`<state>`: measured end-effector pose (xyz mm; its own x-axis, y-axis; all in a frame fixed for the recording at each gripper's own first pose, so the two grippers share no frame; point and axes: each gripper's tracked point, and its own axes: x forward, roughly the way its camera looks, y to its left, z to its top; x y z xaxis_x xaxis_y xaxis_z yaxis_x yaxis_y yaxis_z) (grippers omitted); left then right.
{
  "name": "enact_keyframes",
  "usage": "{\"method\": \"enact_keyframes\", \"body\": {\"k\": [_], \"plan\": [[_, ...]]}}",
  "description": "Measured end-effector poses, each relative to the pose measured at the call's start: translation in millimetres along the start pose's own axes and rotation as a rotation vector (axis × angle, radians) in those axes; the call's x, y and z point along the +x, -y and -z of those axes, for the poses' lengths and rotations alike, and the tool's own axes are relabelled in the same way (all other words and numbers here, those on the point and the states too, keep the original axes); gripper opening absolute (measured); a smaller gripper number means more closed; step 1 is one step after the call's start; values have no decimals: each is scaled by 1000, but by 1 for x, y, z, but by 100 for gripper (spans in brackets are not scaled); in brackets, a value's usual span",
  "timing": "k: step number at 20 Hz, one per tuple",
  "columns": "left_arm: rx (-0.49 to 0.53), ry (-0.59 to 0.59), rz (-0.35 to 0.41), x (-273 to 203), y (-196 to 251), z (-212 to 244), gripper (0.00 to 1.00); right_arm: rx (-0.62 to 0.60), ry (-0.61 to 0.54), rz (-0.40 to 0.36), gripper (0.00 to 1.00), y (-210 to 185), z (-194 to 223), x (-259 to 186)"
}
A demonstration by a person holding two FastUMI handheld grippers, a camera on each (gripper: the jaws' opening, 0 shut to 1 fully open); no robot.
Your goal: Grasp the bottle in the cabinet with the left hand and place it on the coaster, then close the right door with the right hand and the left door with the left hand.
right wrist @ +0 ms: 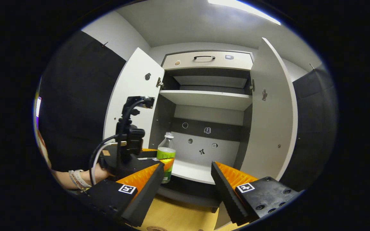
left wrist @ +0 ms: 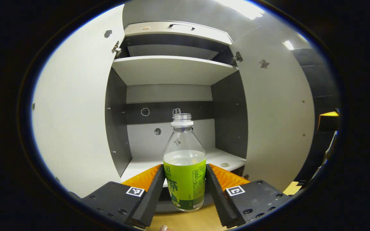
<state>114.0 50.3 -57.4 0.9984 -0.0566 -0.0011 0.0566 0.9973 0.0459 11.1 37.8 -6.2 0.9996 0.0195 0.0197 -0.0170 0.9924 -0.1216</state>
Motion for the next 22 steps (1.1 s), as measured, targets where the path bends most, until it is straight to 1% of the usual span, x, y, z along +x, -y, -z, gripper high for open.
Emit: {"method": "enact_keyframes", "body": {"k": [5, 8, 12, 15, 20, 22], "plan": [[-41, -26, 55, -61, 33, 40, 77, -21, -44, 80, 98, 15, 15, -32], [-65, -42, 96, -84, 56, 65, 77, -61, -68, 122, 98, 28, 29, -41], [-77, -67, 123, -97, 78, 103, 77, -90, -123, 115, 98, 37, 50, -45], [-85, -54, 122, -102, 95, 134, 78, -101, -116, 101, 98, 46, 59, -42], [-64, 3, 108, -111, 128, 179, 77, -24, -211, 41, 98, 62, 104, -40], [-63, -5, 100, -117, 139, 205, 77, 11, -238, 5, 98, 62, 121, -39]]}}
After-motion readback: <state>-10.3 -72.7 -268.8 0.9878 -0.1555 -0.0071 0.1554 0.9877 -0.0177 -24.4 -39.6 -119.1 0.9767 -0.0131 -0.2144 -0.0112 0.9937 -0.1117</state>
